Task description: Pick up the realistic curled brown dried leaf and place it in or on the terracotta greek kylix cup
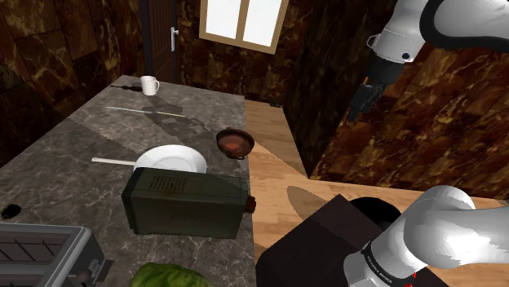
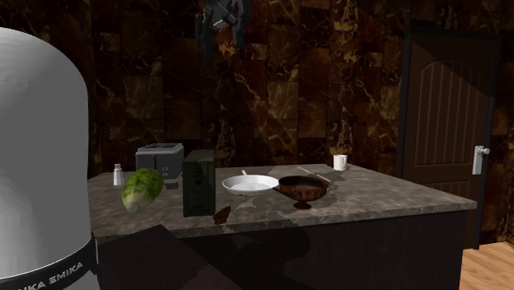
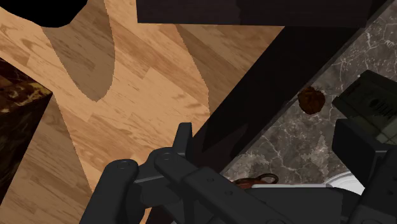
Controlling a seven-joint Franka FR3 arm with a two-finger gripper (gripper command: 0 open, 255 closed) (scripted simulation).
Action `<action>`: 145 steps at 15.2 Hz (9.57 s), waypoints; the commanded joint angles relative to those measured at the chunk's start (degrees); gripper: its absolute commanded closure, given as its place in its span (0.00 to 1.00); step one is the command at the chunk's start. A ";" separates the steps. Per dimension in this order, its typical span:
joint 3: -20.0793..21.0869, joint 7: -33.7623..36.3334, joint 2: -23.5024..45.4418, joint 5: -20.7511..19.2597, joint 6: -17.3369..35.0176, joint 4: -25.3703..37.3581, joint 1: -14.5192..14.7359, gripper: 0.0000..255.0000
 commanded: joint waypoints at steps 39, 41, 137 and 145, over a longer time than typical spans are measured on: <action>16.48 40.63 61.30 -15.39 67.22 -10.82 4.55 0.00; 15.57 41.92 63.06 -17.16 68.58 -10.56 5.00 0.00; 22.99 48.77 69.76 -12.71 59.95 -0.81 -5.58 0.00; 18.78 64.97 67.12 -15.46 69.91 -8.21 -0.48 0.00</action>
